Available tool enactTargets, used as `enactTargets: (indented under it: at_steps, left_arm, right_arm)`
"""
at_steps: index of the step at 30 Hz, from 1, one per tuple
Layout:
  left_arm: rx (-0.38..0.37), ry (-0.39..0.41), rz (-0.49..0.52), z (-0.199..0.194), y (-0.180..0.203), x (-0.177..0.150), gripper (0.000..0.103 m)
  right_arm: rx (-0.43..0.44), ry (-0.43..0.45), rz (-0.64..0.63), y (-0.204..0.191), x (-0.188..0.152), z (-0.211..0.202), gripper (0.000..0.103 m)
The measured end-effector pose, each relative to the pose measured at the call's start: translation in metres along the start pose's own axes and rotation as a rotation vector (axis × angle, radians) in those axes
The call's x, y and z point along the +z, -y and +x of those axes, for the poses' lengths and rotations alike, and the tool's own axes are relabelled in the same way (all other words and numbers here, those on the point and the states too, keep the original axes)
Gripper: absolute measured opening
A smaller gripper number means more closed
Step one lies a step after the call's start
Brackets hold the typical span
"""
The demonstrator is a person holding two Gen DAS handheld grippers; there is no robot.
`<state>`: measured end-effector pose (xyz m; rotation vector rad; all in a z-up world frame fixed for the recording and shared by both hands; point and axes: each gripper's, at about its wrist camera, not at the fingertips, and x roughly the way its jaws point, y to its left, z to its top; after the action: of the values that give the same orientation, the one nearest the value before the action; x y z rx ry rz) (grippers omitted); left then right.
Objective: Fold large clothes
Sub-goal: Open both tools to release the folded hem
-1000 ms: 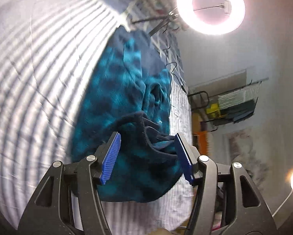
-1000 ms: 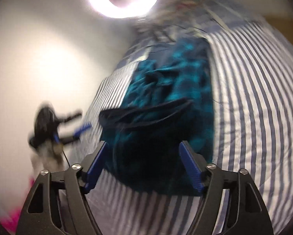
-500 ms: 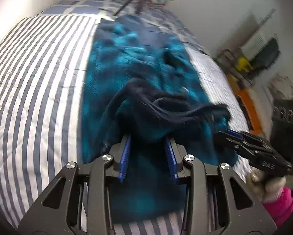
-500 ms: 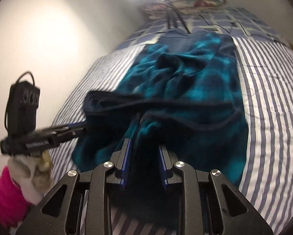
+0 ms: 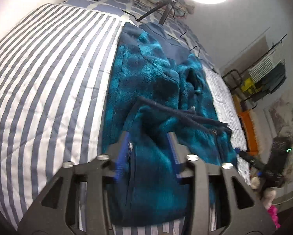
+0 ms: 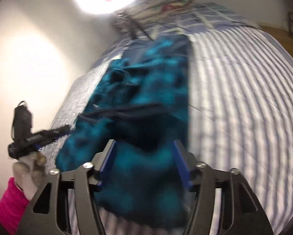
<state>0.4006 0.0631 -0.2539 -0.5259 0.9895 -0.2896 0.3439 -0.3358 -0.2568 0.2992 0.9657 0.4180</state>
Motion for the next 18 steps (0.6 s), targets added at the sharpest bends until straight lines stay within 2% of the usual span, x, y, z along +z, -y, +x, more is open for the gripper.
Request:
enactTargets:
  at_steps: [3,5,6,7,8,9,11,15,16,18]
  left_arm:
    - [-0.017,-0.032,0.004,-0.002,-0.006,-0.011,0.051]
    - [-0.011,-0.040,0.006,0.001,-0.007,-0.014,0.051]
    - [-0.008,-0.037,0.006,0.002,-0.006,-0.015,0.040]
    - [0.041,-0.034,0.011,0.004,-0.005,-0.015,0.025]
    - [0.094,-0.030,0.022,0.008,-0.005,-0.014,0.024]
    - [0.151,-0.024,0.044,0.013,-0.006,-0.015,0.026]
    - [0.162,-0.031,0.052,0.022,-0.012,-0.020,0.031]
    - [0.144,-0.016,0.025,0.013,-0.013,-0.018,0.031]
    - [0.141,-0.005,0.021,0.006,-0.011,-0.016,0.031]
    - [0.142,0.031,0.039,-0.006,-0.004,-0.013,0.031]
  right_arm:
    - [0.023,-0.042,0.063,0.023,-0.016,-0.003,0.060]
    - [0.076,-0.056,0.121,0.031,-0.024,0.000,0.056]
    - [0.115,-0.066,0.143,0.032,-0.027,0.003,0.040]
    - [0.136,-0.080,0.145,0.028,-0.029,0.007,0.020]
    - [0.119,-0.094,0.129,0.020,-0.030,0.008,0.018]
    - [0.053,-0.091,0.060,0.008,-0.029,0.008,0.016]
    - [-0.067,-0.127,-0.040,-0.001,-0.035,0.014,0.015]
    - [-0.089,-0.127,-0.045,-0.008,-0.031,0.001,0.016]
    - [-0.103,-0.118,-0.064,-0.013,-0.030,-0.005,0.021]
    - [-0.152,-0.060,-0.122,-0.028,-0.027,-0.024,0.022]
